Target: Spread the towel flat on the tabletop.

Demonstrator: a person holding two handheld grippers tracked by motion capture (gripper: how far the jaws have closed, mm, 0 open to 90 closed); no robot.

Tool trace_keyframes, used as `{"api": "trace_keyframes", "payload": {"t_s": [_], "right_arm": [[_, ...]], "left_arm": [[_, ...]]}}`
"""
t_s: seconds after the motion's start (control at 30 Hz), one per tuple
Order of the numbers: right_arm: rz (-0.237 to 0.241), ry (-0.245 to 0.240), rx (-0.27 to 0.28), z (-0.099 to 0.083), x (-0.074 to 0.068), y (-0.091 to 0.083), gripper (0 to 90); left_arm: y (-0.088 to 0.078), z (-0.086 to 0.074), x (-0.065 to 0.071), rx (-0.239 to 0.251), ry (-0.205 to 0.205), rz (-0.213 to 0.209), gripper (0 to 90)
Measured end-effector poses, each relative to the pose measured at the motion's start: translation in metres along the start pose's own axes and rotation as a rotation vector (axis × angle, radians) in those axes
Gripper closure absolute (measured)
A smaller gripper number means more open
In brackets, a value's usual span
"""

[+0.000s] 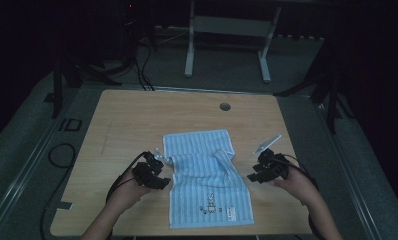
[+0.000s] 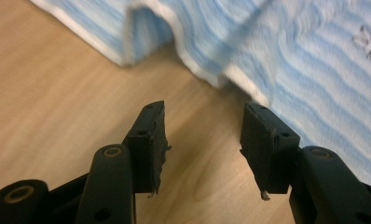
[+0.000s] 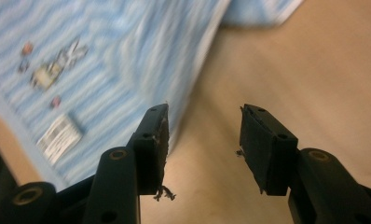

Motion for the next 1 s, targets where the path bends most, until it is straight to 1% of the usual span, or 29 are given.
{"api": "trace_keyframes", "payload": {"t_s": [0.03, 0.07, 0.1, 0.13, 0.23, 0.27, 0.3, 0.33, 0.37, 0.4, 0.43, 0.47, 0.5, 0.53, 0.57, 0.6, 0.63, 0.67, 0.7, 0.73, 0.77, 0.8, 0.83, 0.87, 0.9, 0.93, 0.97, 1.0], "right_arm": [[0.000, 0.000, 0.000, 0.000, 0.000, 0.000, 51.9], [-0.010, 0.002, 0.010, 0.005, 0.003, -0.003, 52.6], [-0.014, 0.011, 0.027, 0.016, 0.008, -0.007, 53.1], [-0.014, 0.011, 0.027, 0.016, 0.008, -0.007, 53.1], [-0.024, 0.013, 0.039, 0.036, 0.012, -0.005, 54.4], [-0.018, 0.014, 0.039, 0.042, 0.013, -0.003, 54.3], [-0.012, 0.013, 0.036, 0.049, 0.013, 0.000, 54.4], [-0.015, 0.009, 0.033, 0.057, 0.013, 0.005, 54.5], [-0.001, 0.010, 0.021, 0.067, 0.013, 0.013, 54.5], [-0.001, 0.010, 0.021, 0.067, 0.013, 0.013, 54.5], [0.003, 0.008, 0.013, 0.072, 0.014, 0.018, 54.3], [0.009, 0.013, 0.000, 0.077, 0.014, 0.024, 53.2], [0.019, 0.023, -0.017, 0.084, 0.014, 0.034, 50.2], [0.021, 0.020, -0.025, 0.086, 0.014, 0.038, 49.1], [0.021, 0.020, -0.025, 0.086, 0.014, 0.038, 49.1], [0.035, 0.027, -0.064, 0.089, 0.013, 0.050, 47.5], [0.035, 0.027, -0.064, 0.089, 0.013, 0.050, 47.5], [0.033, 0.022, -0.077, 0.090, 0.013, 0.054, 47.4], [0.026, 0.026, -0.102, 0.090, 0.012, 0.061, 47.9], [0.026, 0.026, -0.102, 0.090, 0.012, 0.061, 47.9], [0.027, 0.031, -0.111, 0.091, 0.013, 0.064, 52.7], [0.023, 0.022, -0.118, 0.091, 0.013, 0.067, 61.0], [0.019, 0.019, -0.121, 0.090, 0.013, 0.067, 68.0], [0.011, 0.007, -0.122, 0.090, 0.013, 0.068, 77.3], [-0.005, -0.003, -0.118, 0.089, 0.012, 0.066, 89.6], [-0.005, -0.003, -0.118, 0.089, 0.012, 0.066, 89.6], [-0.016, -0.005, -0.110, 0.088, 0.011, 0.063, 89.9], [-0.016, -0.005, -0.110, 0.088, 0.011, 0.063, 89.9]], "left_arm": [[-0.002, 0.003, -0.001, 0.006, -0.002, 0.003, 50.3], [-0.002, 0.006, -0.002, 0.011, 0.000, 0.006, 50.3], [-0.002, 0.009, -0.003, 0.011, -0.002, 0.006, 50.3], [-0.002, 0.013, -0.005, 0.012, -0.001, 0.007, 50.3], [0.002, 0.024, -0.008, 0.008, -0.004, 0.014, 50.3], [0.004, 0.027, -0.008, 0.011, -0.004, 0.016, 50.3], [0.006, 0.031, -0.009, 0.009, 0.004, 0.014, 50.3], [0.008, 0.034, -0.011, 0.005, 0.000, 0.017, 50.3], [0.010, 0.037, -0.012, 0.006, -0.002, 0.019, 49.6], [0.013, 0.039, -0.013, 0.004, -0.002, 0.017, 49.6], [0.017, 0.043, -0.015, -0.005, -0.008, 0.015, 47.9], [0.019, 0.045, -0.016, -0.005, -0.008, 0.016, 47.9], [0.022, 0.048, -0.017, -0.008, -0.010, 0.015, 47.6], [0.024, 0.050, -0.018, -0.010, -0.010, 0.014, 46.5], [0.027, 0.053, -0.018, -0.012, -0.011, 0.013, 46.5], [0.033, 0.057, -0.018, -0.023, -0.011, -0.014, 46.5], [0.033, 0.057, -0.018, -0.023, -0.011, -0.014, 46.5], [0.037, 0.059, -0.017, -0.031, -0.011, -0.019, 46.5], [0.039, 0.060, -0.017, -0.031, -0.014, -0.024, 46.5], [0.042, 0.061, -0.016, -0.033, -0.015, -0.030, 46.5], [0.046, 0.063, -0.015, -0.029, -0.009, -0.032, 47.1], [0.047, 0.064, -0.015, -0.027, -0.006, -0.029, 51.3], [0.049, 0.065, -0.015, -0.025, 0.000, -0.022, 58.0], [0.051, 0.065, -0.015, -0.020, -0.002, -0.019, 66.8], [0.052, 0.065, -0.015, -0.018, -0.002, -0.013, 84.7], [0.052, 0.065, -0.015, -0.017, 0.003, -0.013, 84.7], [0.052, 0.065, -0.014, -0.012, 0.009, -0.012, 87.5], [0.051, 0.064, -0.014, -0.013, 0.014, -0.011, 87.5]]}}
Point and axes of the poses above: each handheld gripper's, and its own axes: y roughly forward along the jaws, z roughly out of its top, x roughly to its right, the point moved 3 cm from there along y, roughly forward along the jaws, and after that the axes turned 3 degrees about -x, right-handed, at the moved point
